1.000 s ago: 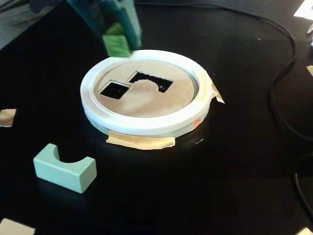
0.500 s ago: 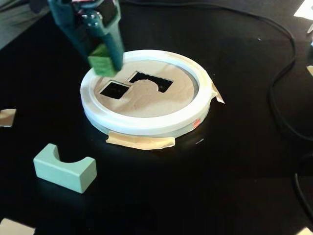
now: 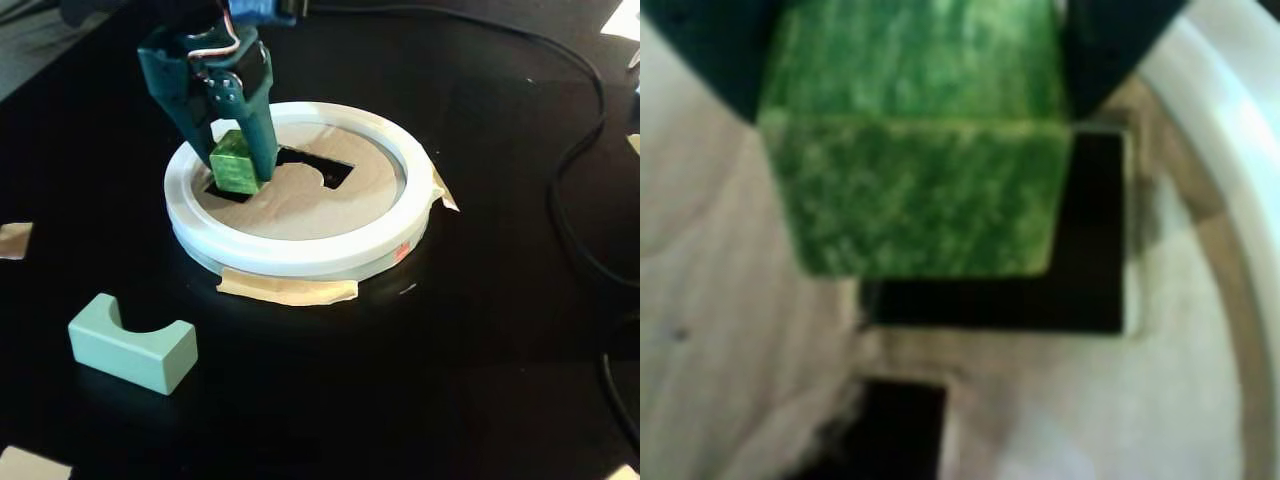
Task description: Pick up the square block and drop it in corresponding square shaped hole
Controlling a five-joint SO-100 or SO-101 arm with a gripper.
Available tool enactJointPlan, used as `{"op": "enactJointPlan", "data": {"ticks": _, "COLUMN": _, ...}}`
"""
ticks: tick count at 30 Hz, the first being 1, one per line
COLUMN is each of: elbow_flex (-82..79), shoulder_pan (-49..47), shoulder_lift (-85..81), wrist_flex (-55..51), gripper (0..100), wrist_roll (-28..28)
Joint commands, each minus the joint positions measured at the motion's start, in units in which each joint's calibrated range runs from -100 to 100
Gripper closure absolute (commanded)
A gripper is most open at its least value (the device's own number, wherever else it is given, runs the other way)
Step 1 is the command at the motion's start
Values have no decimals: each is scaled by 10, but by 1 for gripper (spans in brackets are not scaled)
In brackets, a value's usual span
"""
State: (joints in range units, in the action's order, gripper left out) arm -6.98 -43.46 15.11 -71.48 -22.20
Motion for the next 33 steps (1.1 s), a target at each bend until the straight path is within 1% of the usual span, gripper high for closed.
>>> {"op": "enactJointPlan", "data": {"ticks": 1, "elbow_flex": 4, "shoulder_pan": -9, "shoulder_lift": -6, "wrist_flex": 11, "gripper": 64, "wrist_roll": -3}}
{"op": "enactJointPlan", "data": {"ticks": 5, "elbow_flex": 4, "shoulder_pan": -5, "shoulder_lift": -6, "wrist_flex": 11, "gripper": 63, "wrist_roll": -2}}
{"op": "enactJointPlan", "data": {"ticks": 7, "elbow_flex": 4, "shoulder_pan": -7, "shoulder_lift": -6, "wrist_flex": 11, "gripper": 59, "wrist_roll": -2}}
{"op": "enactJointPlan", "data": {"ticks": 8, "elbow_flex": 4, "shoulder_pan": -7, "shoulder_lift": -6, "wrist_flex": 11, "gripper": 56, "wrist_roll": -2}}
{"op": "enactJointPlan", "data": {"ticks": 9, "elbow_flex": 4, "shoulder_pan": -9, "shoulder_lift": -6, "wrist_flex": 11, "gripper": 45, "wrist_roll": -3}}
{"op": "enactJointPlan", "data": {"ticks": 11, "elbow_flex": 4, "shoulder_pan": -9, "shoulder_lift": -6, "wrist_flex": 11, "gripper": 33, "wrist_roll": -3}}
{"op": "enactJointPlan", "data": {"ticks": 12, "elbow_flex": 4, "shoulder_pan": -9, "shoulder_lift": -6, "wrist_flex": 11, "gripper": 28, "wrist_roll": -3}}
{"op": "enactJointPlan", "data": {"ticks": 14, "elbow_flex": 4, "shoulder_pan": -9, "shoulder_lift": -6, "wrist_flex": 5, "gripper": 22, "wrist_roll": -3}}
{"op": "enactJointPlan", "data": {"ticks": 22, "elbow_flex": -11, "shoulder_pan": -25, "shoulder_lift": -29, "wrist_flex": -26, "gripper": 22, "wrist_roll": -6}}
{"op": "enactJointPlan", "data": {"ticks": 25, "elbow_flex": -13, "shoulder_pan": -31, "shoulder_lift": -61, "wrist_flex": -80, "gripper": 22, "wrist_roll": -28}}
{"op": "enactJointPlan", "data": {"ticks": 27, "elbow_flex": -12, "shoulder_pan": -50, "shoulder_lift": -85, "wrist_flex": -106, "gripper": 22, "wrist_roll": -33}}
{"op": "enactJointPlan", "data": {"ticks": 33, "elbow_flex": -3, "shoulder_pan": -60, "shoulder_lift": -146, "wrist_flex": -118, "gripper": 22, "wrist_roll": -30}}
